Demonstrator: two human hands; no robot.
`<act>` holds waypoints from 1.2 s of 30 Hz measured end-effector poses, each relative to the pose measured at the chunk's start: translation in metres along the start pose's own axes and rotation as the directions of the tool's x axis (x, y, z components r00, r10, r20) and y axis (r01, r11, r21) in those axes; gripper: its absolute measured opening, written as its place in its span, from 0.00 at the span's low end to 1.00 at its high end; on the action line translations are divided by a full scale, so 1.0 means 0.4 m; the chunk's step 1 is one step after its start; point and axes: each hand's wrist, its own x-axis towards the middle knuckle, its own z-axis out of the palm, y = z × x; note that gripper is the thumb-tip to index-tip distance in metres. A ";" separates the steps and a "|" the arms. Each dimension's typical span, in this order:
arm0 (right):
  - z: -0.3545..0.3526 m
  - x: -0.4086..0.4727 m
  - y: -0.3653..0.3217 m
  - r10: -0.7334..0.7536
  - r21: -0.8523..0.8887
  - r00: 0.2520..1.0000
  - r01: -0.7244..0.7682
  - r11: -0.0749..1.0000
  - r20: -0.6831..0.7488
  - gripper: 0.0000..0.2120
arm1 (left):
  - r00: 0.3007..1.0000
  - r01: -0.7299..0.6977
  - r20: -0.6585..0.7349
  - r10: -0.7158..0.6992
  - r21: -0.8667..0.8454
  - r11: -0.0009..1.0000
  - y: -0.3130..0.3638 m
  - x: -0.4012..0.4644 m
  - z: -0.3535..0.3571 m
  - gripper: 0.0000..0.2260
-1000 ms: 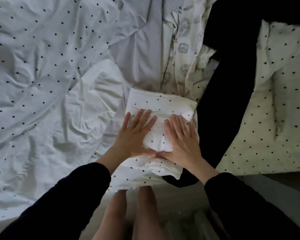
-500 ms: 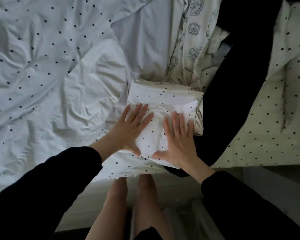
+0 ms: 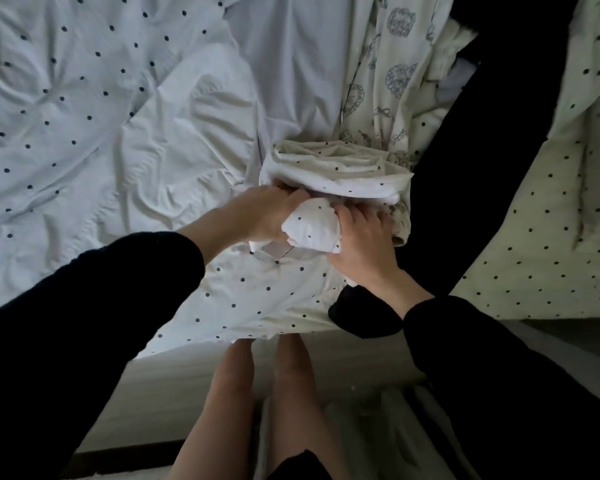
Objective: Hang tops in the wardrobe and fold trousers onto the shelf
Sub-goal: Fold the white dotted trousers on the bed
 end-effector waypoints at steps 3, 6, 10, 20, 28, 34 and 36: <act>-0.078 0.029 0.010 0.040 0.133 0.980 -0.067 0.989 0.195 0.29 | 0.997 0.076 0.028 -0.075 -0.058 0.995 0.021 -0.004 -0.054 0.31; -0.160 0.024 0.010 0.020 0.239 0.969 -0.081 0.967 0.248 0.27 | 0.997 0.081 -0.002 -0.082 -0.133 0.988 0.058 -0.055 -0.104 0.34; -0.239 -0.022 -0.045 -0.055 0.242 0.952 -0.020 0.970 0.302 0.26 | 0.981 0.192 0.030 -0.192 -0.277 0.941 0.087 -0.170 -0.111 0.31; -0.405 -0.051 -0.395 -0.272 0.082 0.939 0.260 0.962 0.211 0.26 | 0.860 0.356 -0.187 -0.476 -0.448 0.820 0.040 -0.554 -0.156 0.29; -0.564 -0.034 -0.852 -0.632 -0.192 0.748 0.602 0.775 -0.204 0.32 | 0.539 0.392 -0.616 -0.575 -0.422 0.818 -0.118 -0.981 -0.214 0.33; -0.549 -0.099 -1.411 -0.795 -0.288 0.413 0.774 0.563 -0.445 0.27 | 0.222 0.597 -0.865 -0.451 -0.245 0.764 -0.363 -1.476 -0.131 0.41; -0.525 -0.129 -1.568 -0.816 -0.285 0.348 0.813 0.508 -0.462 0.30 | 0.165 0.651 -0.892 -0.421 -0.222 0.726 -0.418 -1.622 -0.097 0.40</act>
